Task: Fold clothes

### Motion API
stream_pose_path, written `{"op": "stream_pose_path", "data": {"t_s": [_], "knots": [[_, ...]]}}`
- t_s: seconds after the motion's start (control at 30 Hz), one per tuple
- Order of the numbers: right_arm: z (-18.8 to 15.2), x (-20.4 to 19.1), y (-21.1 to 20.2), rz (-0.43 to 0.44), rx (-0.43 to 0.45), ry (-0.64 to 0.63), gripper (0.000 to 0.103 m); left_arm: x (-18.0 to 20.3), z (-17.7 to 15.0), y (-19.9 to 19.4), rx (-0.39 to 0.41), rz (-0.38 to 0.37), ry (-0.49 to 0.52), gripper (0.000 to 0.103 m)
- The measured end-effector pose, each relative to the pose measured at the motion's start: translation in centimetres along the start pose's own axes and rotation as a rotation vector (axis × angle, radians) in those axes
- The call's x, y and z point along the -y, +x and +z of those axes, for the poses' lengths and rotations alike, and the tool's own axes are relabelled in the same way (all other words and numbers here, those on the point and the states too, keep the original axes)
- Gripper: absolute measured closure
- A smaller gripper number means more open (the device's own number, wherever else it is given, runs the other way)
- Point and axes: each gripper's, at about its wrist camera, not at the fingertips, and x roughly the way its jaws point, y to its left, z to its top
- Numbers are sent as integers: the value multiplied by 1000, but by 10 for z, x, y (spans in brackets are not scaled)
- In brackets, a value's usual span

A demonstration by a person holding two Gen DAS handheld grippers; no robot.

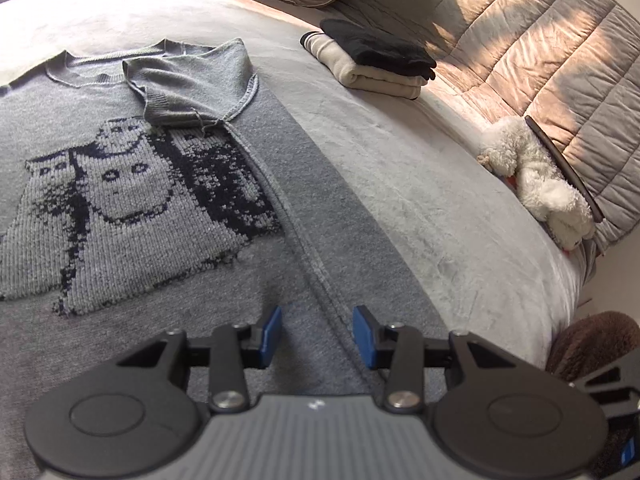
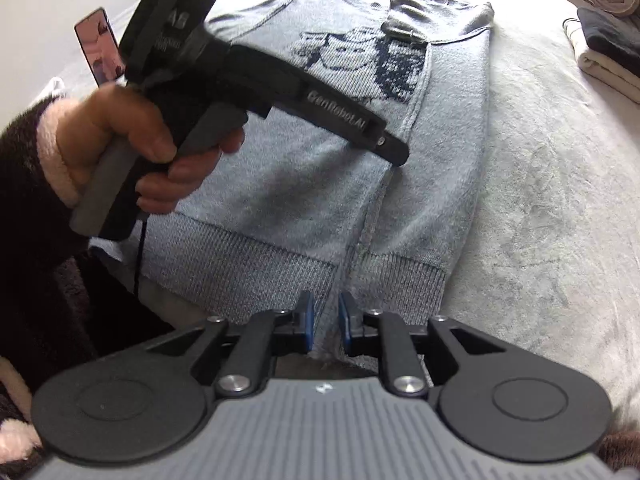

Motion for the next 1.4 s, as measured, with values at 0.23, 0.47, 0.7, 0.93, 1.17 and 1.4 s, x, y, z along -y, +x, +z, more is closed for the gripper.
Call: {"op": "stream_pose_path", "data": {"t_s": [0.23, 0.47, 0.7, 0.93, 1.17, 1.4], "knots": [[15, 33, 0, -109, 133, 100, 79, -1, 1, -15, 165, -65, 42, 65], [3, 36, 25, -133, 21, 90, 79, 11, -9, 11, -2, -102, 108, 64], [11, 34, 13, -116, -15, 67, 77, -3, -8, -17, 42, -100, 49, 48], [54, 28, 15, -91, 61, 26, 70, -50, 1, -40, 128, 16, -135, 42], [106, 30, 35, -123, 171, -19, 70, -91, 8, -57, 191, 109, -277, 42], [156, 31, 76, -92, 240, -67, 70, -110, 15, -66, 237, 148, -357, 42]]}}
